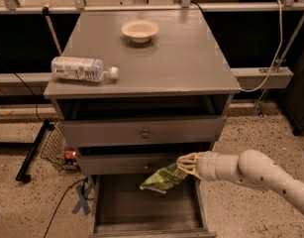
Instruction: Pick green jalapeno chip bag from bottom drawer and place on counter
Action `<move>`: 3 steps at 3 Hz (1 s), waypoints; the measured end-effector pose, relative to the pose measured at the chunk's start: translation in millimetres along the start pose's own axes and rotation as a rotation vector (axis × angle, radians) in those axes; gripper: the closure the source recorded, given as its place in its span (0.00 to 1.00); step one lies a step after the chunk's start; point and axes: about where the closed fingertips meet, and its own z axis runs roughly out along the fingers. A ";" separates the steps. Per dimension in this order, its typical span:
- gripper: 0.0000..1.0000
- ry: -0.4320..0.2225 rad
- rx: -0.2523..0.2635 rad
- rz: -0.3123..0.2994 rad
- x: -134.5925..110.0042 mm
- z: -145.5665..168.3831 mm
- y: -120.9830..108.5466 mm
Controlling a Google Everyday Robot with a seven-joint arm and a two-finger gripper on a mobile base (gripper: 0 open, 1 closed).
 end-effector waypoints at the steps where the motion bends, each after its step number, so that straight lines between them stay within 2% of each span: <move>1: 1.00 0.074 0.058 -0.098 -24.9 -31.0 -28.0; 2: 1.00 0.080 0.076 -0.124 -29.8 -38.6 -37.1; 3: 1.00 0.098 0.129 -0.200 -44.5 -60.9 -64.0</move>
Offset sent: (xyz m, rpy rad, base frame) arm 0.0046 -0.0114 0.0337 -0.0763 -0.0699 -0.0202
